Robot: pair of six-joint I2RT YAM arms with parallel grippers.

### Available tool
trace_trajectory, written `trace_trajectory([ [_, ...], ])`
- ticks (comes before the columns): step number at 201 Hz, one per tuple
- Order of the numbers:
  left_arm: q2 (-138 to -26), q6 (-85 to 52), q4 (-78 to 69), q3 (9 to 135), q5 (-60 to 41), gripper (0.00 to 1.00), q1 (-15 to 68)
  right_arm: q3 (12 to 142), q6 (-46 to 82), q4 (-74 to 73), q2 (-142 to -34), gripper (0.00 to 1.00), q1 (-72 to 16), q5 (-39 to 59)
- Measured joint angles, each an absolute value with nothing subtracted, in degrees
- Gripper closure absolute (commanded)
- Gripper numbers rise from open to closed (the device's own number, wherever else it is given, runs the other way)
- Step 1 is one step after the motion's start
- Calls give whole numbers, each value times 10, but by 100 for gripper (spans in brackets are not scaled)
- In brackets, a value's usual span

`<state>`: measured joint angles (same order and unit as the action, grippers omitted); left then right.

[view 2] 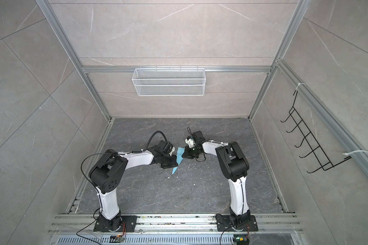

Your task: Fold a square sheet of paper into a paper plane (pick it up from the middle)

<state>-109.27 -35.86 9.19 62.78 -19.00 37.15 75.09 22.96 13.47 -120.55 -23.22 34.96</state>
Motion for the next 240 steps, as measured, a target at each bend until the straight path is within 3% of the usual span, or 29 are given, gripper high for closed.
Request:
trace_trajectory([
  [240,-1023,-361,162,571,-143,96,408,764,230,154,-1211,92,-232,349],
])
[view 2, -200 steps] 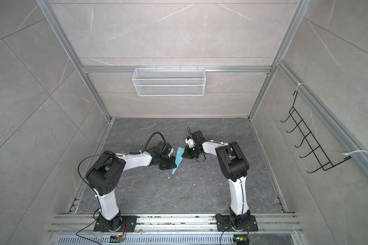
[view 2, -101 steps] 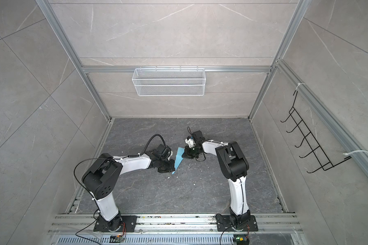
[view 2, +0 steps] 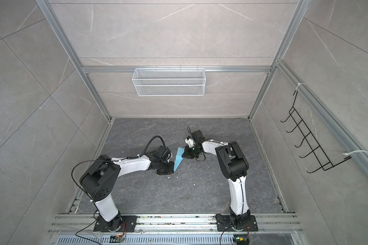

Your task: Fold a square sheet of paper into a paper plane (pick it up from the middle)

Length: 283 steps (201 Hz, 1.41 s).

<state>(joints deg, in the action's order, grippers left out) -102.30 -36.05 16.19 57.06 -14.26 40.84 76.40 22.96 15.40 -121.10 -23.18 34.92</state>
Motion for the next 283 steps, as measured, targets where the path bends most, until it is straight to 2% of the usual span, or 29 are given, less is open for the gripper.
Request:
trace_trajectory([
  [65,-997,-352,228,571,-119,95,413,764,230,154,-1211,91,-232,349],
  [118,-989,-361,204,604,-122,94,413,764,230,155,-1211,91,-232,348],
  [181,-1075,-404,165,703,-121,98,413,767,230,158,-1212,92,-232,347],
  [283,-1114,-441,207,713,-106,100,413,774,234,169,-1214,92,-232,345],
])
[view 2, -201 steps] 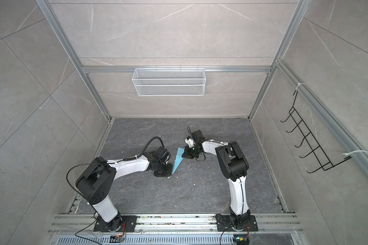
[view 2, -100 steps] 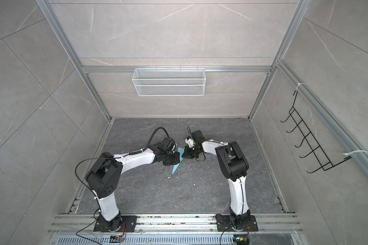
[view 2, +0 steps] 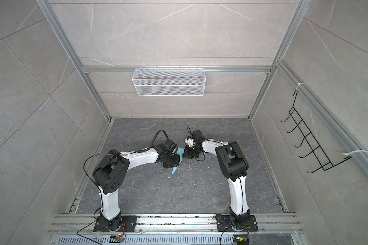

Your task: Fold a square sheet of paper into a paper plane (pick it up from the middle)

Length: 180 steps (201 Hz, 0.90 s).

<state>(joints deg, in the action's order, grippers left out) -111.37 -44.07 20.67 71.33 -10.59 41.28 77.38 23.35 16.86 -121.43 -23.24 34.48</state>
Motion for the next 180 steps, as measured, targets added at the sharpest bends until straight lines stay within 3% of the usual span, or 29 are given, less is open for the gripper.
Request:
trace_trajectory([
  [72,-1101,-462,187,682,-95,100,419,775,234,171,-1214,91,-233,343],
  [180,-1084,-492,209,667,36,100,481,775,241,171,-1214,92,-234,340],
])
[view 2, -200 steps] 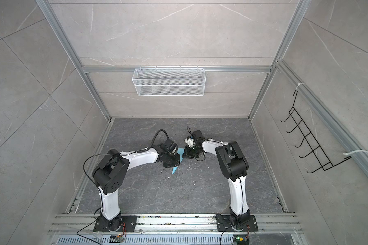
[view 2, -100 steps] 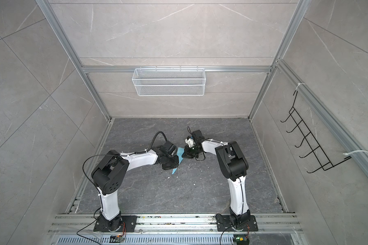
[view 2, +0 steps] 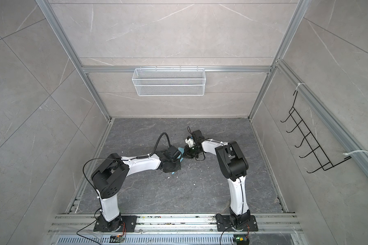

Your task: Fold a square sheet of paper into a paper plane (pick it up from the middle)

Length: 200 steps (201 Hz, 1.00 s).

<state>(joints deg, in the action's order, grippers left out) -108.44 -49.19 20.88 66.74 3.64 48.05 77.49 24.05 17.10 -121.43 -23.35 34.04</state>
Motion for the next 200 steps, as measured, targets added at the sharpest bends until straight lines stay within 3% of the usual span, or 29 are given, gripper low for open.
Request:
trace_trajectory([
  [200,-1046,-493,302,642,41,100,500,776,245,171,-1214,91,-234,340],
])
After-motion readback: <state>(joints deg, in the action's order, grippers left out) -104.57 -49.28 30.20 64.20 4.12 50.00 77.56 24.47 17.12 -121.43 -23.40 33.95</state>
